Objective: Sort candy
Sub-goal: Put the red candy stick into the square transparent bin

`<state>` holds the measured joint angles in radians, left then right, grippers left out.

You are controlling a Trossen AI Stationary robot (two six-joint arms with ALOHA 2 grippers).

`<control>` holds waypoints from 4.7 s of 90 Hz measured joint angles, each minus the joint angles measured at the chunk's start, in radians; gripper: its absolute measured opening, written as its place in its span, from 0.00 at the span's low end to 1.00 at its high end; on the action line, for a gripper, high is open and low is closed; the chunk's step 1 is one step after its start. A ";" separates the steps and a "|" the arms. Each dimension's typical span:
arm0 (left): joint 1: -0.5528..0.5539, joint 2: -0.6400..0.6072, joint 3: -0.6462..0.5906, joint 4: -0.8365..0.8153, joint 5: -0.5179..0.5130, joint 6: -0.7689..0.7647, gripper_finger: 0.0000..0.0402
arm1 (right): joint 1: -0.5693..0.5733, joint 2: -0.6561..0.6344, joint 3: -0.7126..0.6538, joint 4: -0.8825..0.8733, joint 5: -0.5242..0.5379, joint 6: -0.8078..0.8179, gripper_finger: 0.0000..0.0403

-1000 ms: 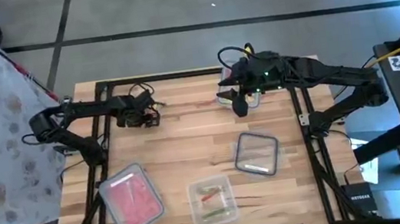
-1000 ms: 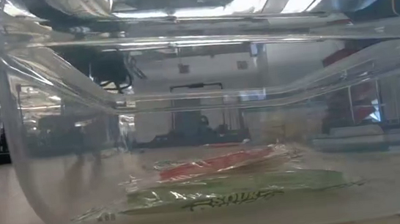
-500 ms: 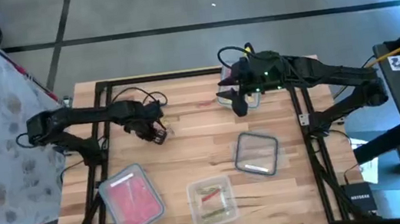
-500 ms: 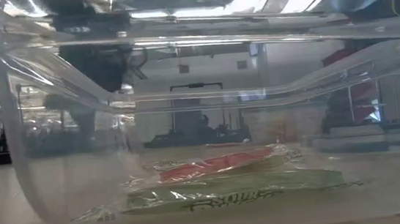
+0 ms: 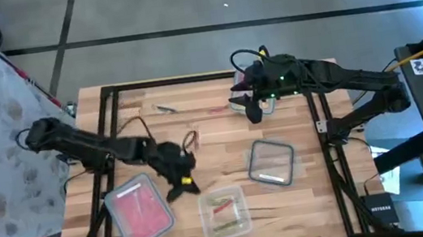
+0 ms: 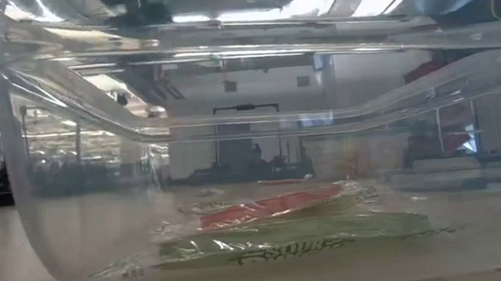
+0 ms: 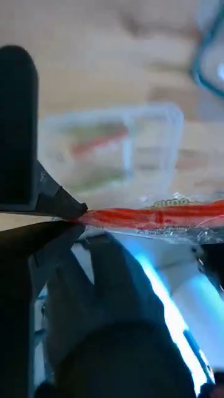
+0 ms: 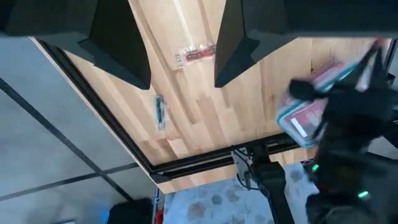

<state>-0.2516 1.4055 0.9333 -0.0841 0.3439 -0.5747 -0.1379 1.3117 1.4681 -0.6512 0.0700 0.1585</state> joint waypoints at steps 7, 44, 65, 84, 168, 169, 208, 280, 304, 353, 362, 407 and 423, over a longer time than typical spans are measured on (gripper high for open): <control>-0.030 0.048 0.000 0.062 -0.007 -0.055 0.00 | 0.000 0.000 0.000 0.000 0.000 0.000 0.41; -0.048 0.196 -0.001 0.156 0.089 -0.225 0.20 | 0.000 0.000 0.000 -0.003 0.000 0.000 0.41; 0.035 0.184 -0.001 0.135 0.101 -0.276 0.32 | 0.000 0.000 0.000 -0.004 -0.001 0.000 0.41; 0.204 0.156 0.000 0.042 0.049 -0.285 0.32 | 0.000 0.000 0.000 -0.005 -0.002 0.000 0.41; 0.469 0.161 -0.026 -0.320 -0.271 -0.306 0.34 | 0.000 0.000 0.000 -0.099 -0.036 0.043 0.41; 0.471 0.163 -0.027 -0.312 -0.272 -0.311 0.35 | 0.000 0.000 0.000 -0.100 -0.036 0.043 0.41; 0.469 0.344 -0.026 -0.225 -0.248 -0.414 0.61 | 0.000 0.000 0.000 -0.101 -0.037 0.043 0.41; 0.396 0.288 0.083 -0.370 -0.350 -0.405 0.02 | 0.000 0.000 0.000 -0.106 -0.037 0.042 0.41; 0.403 0.292 0.085 -0.310 -0.380 -0.455 0.14 | 0.000 0.000 -0.001 -0.105 -0.037 0.020 0.41; 0.405 0.445 0.095 -0.346 -0.394 -0.385 0.42 | 0.000 0.000 -0.010 -0.102 -0.037 0.010 0.41; 0.394 0.440 0.096 -0.390 -0.393 -0.343 0.33 | 0.000 0.000 -0.011 -0.103 -0.037 0.010 0.41; 0.314 0.300 0.278 -0.510 -0.059 -0.009 0.01 | 0.000 0.000 -0.011 -0.044 -0.026 -0.015 0.41; 0.210 0.269 0.333 -0.402 0.031 0.027 0.00 | 0.000 0.000 -0.011 -0.028 -0.026 -0.018 0.41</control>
<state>-0.0419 1.6741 1.2660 -0.4862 0.3745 -0.5473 -0.1379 1.3113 1.4567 -0.6788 0.0444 0.1406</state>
